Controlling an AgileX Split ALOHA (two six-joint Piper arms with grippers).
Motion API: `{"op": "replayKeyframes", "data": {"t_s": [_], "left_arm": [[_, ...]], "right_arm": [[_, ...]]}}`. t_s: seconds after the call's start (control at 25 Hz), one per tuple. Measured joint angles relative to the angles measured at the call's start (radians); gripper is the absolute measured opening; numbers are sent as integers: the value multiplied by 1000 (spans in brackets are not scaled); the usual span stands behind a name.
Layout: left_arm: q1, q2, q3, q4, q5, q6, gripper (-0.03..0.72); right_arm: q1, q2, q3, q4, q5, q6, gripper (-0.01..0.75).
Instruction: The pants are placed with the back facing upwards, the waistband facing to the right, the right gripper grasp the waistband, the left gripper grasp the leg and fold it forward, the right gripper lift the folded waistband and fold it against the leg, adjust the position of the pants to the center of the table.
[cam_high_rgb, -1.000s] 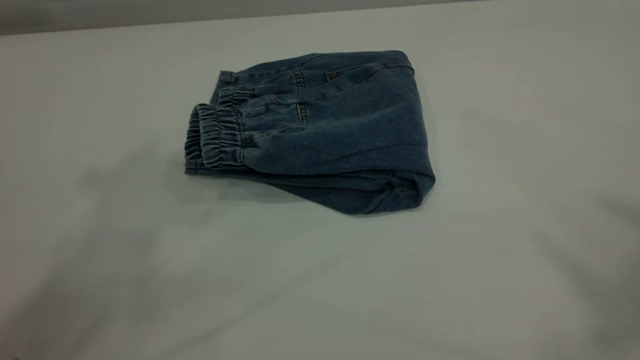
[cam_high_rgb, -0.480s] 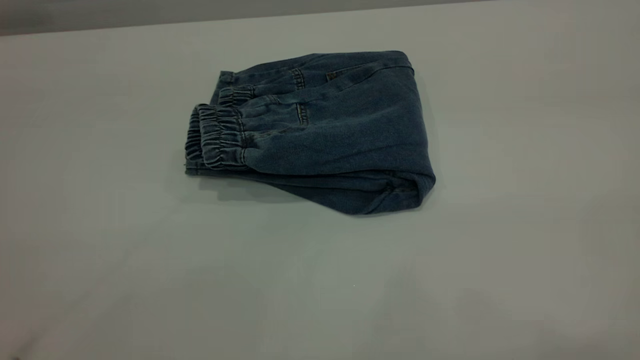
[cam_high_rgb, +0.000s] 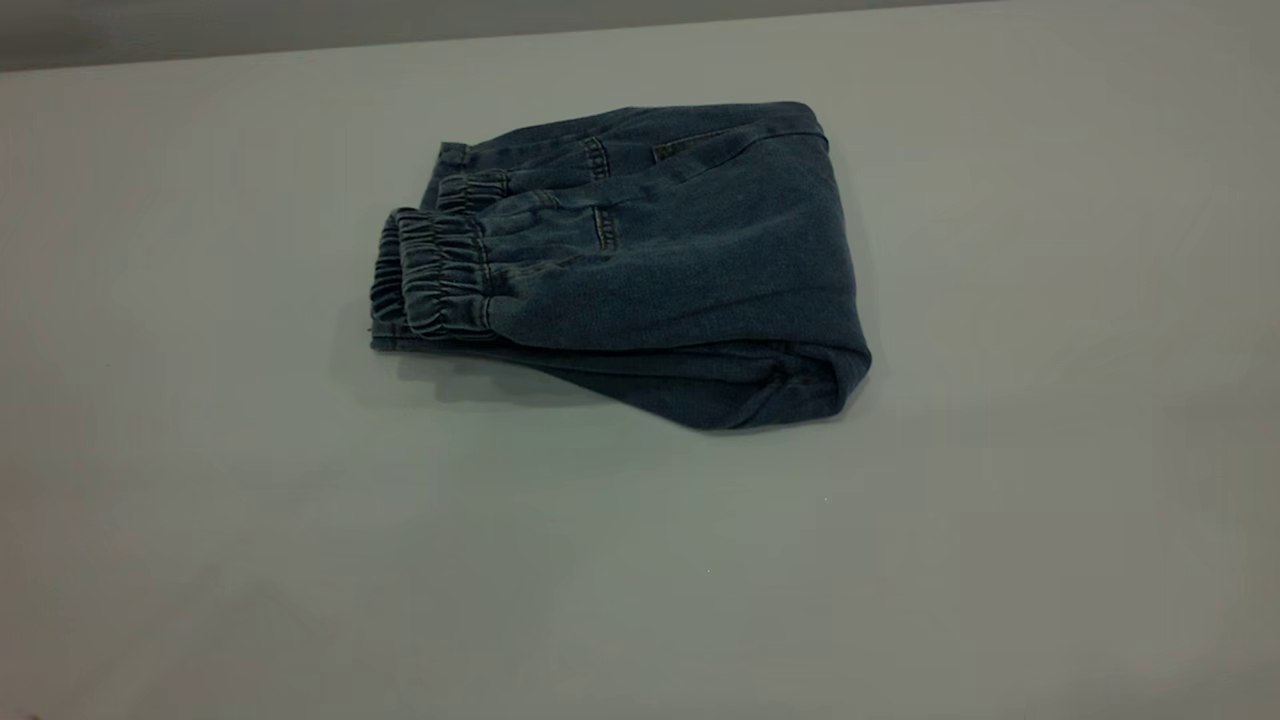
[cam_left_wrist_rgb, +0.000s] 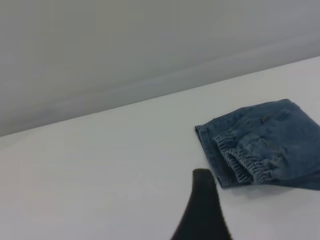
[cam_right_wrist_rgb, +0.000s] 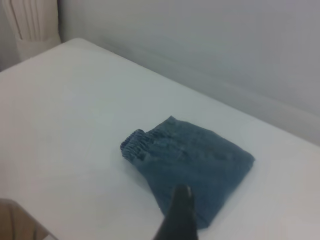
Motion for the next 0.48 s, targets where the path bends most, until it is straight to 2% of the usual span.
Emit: {"op": "replayKeyframes", "data": {"t_s": [0.48], "left_arm": [[0,78,190,-1,-2,1,519]], "right_arm": [[0,-294,300,-88,-26,-44,583]]}}
